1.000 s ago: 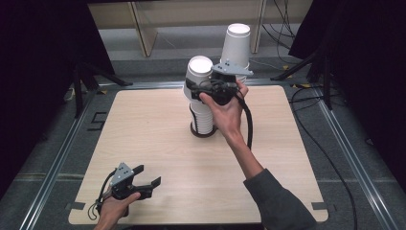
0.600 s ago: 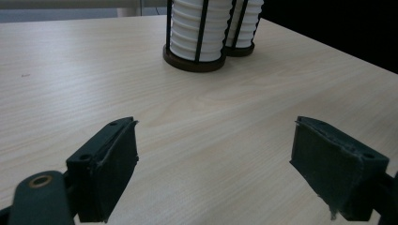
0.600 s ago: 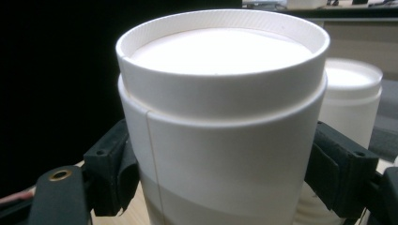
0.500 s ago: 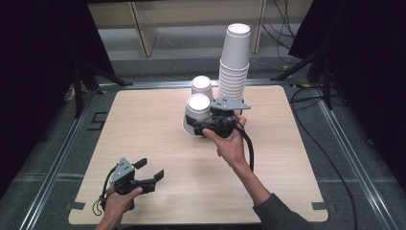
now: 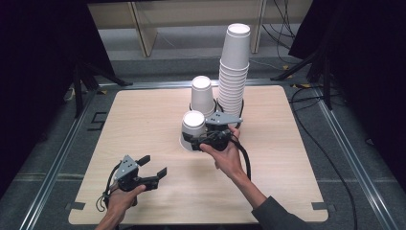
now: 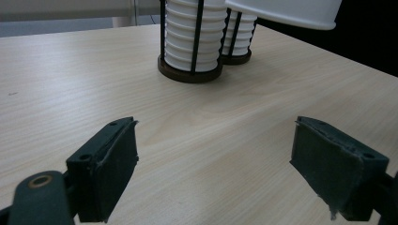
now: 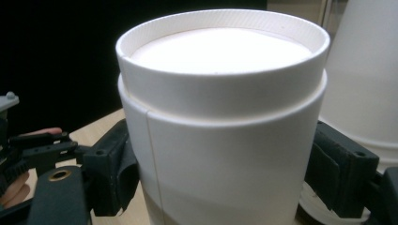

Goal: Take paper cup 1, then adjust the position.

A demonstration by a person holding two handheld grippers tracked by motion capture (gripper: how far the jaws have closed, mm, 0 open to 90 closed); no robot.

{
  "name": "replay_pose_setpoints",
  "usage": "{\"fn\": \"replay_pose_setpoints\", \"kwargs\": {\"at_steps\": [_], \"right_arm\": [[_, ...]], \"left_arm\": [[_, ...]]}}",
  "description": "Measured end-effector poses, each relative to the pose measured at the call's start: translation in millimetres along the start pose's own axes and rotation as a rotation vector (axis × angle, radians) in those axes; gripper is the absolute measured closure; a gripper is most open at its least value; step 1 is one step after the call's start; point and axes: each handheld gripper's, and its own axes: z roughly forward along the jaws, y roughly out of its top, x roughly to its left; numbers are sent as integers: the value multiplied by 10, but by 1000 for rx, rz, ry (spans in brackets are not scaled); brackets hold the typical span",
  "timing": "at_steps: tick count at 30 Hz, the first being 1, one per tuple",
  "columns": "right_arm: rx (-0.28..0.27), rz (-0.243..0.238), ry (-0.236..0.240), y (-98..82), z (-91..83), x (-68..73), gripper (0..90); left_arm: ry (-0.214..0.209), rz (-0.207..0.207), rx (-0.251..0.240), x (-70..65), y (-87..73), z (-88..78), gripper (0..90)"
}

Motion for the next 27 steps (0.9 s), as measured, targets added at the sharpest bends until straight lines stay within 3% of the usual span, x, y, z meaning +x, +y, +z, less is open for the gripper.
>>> {"fn": "replay_pose_setpoints", "kwargs": {"at_steps": [3,4,6,7,8,13,16,17,18,20,23,27], "right_arm": [[21,17,0,-41,3,25,205],[17,9,22,-73,32,15,205],[8,-10,21,-97,55,20,205],[20,-25,18,-105,57,21,205],[26,-2,24,-118,62,40,205],[36,-3,49,-184,122,79,205],[56,0,64,-206,151,105,205],[56,0,64,-206,151,105,205],[48,-15,62,-212,164,107,205],[46,-2,85,-225,193,135,205],[52,-19,92,-244,222,167,205],[48,-8,124,-258,255,238,205]], "left_arm": [[-4,0,-5,-1,1,-3,144],[4,-6,1,-6,4,-16,144],[8,-17,5,-20,9,-31,144],[-19,-3,-28,-7,8,-6,144],[-18,-11,-11,-34,17,-28,144],[-52,-3,-58,-75,27,3,144],[-51,30,-59,-91,58,10,144],[-67,3,-75,-112,48,31,144],[-64,31,-59,-110,61,30,144],[-91,5,-77,-142,53,65,144],[-100,16,-65,-167,65,71,144],[-109,19,-73,-190,61,106,144]]}}
